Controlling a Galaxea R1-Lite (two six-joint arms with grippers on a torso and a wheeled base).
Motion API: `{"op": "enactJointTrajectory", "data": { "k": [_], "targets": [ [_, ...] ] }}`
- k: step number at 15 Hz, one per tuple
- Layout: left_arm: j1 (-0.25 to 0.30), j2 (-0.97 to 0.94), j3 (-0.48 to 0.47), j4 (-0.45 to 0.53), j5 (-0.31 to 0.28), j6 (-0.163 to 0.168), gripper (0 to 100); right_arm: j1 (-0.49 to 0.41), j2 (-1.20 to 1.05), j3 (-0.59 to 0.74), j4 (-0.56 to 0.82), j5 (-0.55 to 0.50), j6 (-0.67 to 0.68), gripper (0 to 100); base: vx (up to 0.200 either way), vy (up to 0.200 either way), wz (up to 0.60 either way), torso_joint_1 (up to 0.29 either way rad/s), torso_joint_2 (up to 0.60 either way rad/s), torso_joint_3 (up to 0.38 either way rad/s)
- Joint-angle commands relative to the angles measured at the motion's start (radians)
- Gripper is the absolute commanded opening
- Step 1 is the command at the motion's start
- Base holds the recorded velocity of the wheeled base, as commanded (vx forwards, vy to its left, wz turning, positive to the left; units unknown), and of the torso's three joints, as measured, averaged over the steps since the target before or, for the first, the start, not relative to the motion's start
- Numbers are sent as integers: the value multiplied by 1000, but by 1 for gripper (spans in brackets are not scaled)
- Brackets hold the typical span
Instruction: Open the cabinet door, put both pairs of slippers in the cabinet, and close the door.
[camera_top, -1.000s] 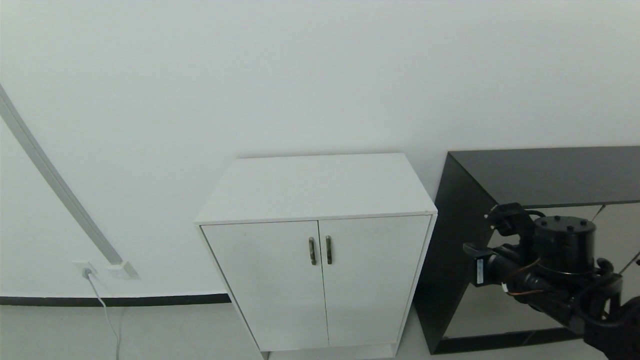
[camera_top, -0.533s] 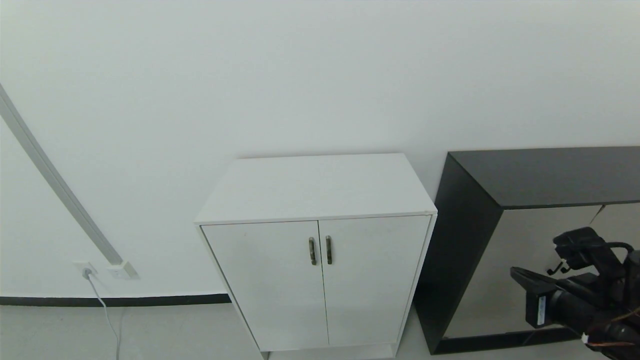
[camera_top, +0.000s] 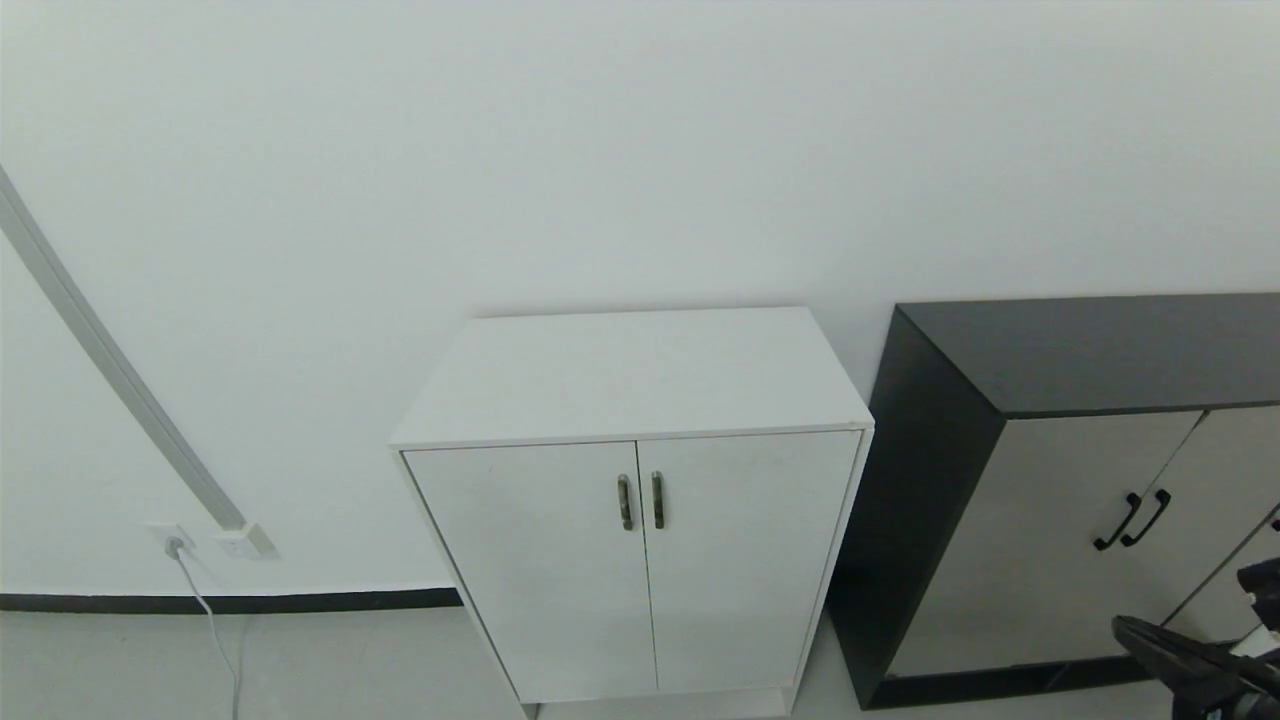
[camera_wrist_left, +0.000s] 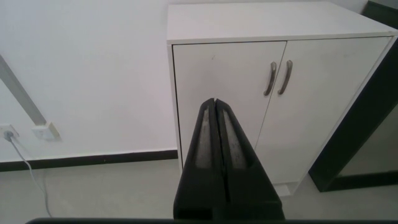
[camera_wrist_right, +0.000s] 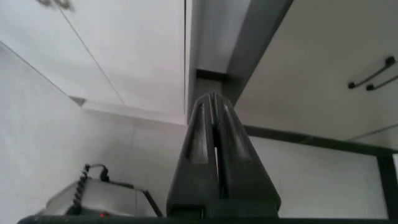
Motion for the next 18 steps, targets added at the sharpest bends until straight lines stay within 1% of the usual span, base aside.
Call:
{"op": "enactJointTrajectory", "data": {
  "k": [1,4,6,7,10,13,15,17,18],
  "targets": [
    [0,0,0,0,0,0,0,-1,-245,-28,197,0,-26,0,0,0,0,0,0,0],
    [0,0,0,0,-2,0,0,7,-431,-72,467,26,-27,0,0,0,0,0,0,0],
    [0,0,0,0,0,0,0,7,-514,-66,592,81,-27,0,0,0,0,0,0,0],
    [0,0,0,0,-2,0,0,7,-546,-52,617,106,-27,0,0,0,0,0,0,0],
    [0,0,0,0,-2,0,0,6,-587,5,622,200,-31,0,0,0,0,0,0,0],
    [0,0,1,0,-2,0,0,2,-600,6,640,242,-41,0,0,0,0,0,0,0],
    [0,0,0,0,0,0,0,2,-609,6,677,256,-41,0,0,0,0,0,0,0],
    [0,0,0,0,-2,0,0,1,-652,3,801,287,-50,0,0,0,0,0,0,0],
    [0,0,0,0,-2,0,0,-1,-652,9,772,292,-46,0,0,0,0,0,0,0]
  ]
}}
